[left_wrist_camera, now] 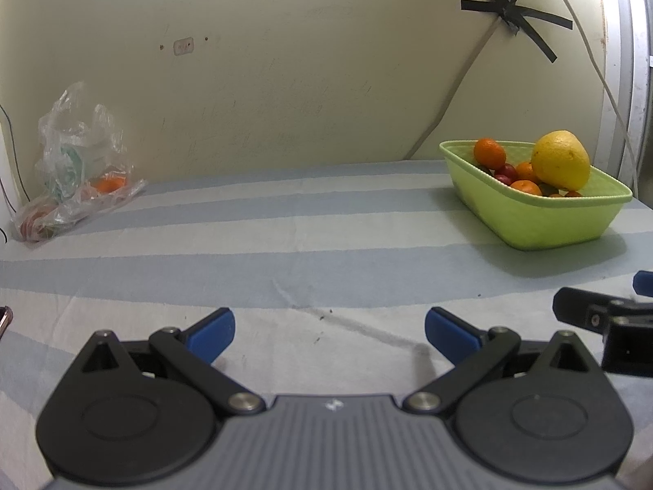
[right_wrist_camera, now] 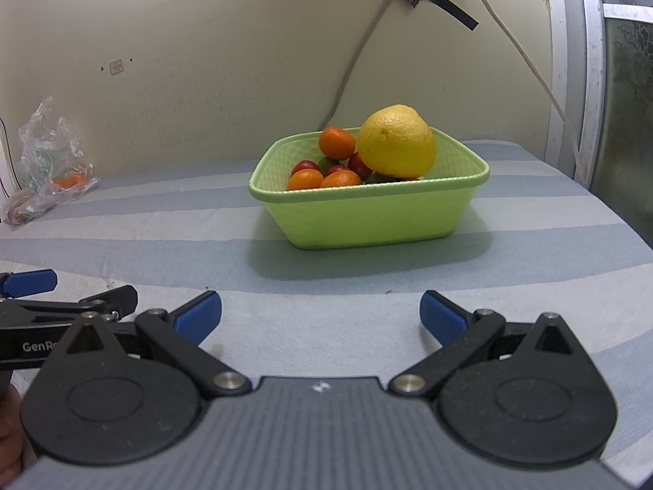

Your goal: Organize fruits

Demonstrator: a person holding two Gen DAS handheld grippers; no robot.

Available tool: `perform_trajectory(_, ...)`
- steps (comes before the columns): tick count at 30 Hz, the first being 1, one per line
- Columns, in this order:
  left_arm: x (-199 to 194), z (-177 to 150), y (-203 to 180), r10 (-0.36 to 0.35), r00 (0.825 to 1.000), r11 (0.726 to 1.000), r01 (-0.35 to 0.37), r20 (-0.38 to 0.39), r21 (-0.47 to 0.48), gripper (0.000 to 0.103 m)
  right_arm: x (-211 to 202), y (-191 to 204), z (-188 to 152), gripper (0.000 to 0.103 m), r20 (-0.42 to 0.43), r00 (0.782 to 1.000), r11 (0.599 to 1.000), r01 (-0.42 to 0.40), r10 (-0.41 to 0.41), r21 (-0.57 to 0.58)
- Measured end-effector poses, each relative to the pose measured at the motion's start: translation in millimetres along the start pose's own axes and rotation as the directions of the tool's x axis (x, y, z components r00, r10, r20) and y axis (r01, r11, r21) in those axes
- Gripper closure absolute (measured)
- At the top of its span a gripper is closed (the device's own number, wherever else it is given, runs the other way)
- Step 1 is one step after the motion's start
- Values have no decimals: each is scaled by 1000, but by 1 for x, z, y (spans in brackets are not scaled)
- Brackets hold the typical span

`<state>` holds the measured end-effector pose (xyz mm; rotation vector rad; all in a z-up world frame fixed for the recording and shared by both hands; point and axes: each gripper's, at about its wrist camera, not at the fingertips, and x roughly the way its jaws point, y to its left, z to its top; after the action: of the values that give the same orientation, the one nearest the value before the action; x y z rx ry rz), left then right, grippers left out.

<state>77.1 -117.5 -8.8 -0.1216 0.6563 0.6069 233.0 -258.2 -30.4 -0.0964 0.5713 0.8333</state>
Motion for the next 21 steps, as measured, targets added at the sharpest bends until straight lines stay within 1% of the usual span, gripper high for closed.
perform_trajectory(8,4,0,4,0,1000,1000,0,-28,-18,0,-2,1,-2,0,4,1000,1000,1,-1,6)
perform_trajectory(21,4,1,5,1,1000,1000,-2,-28,-22,0,-3,0,-2,0,10,1000,1000,1,-1,10)
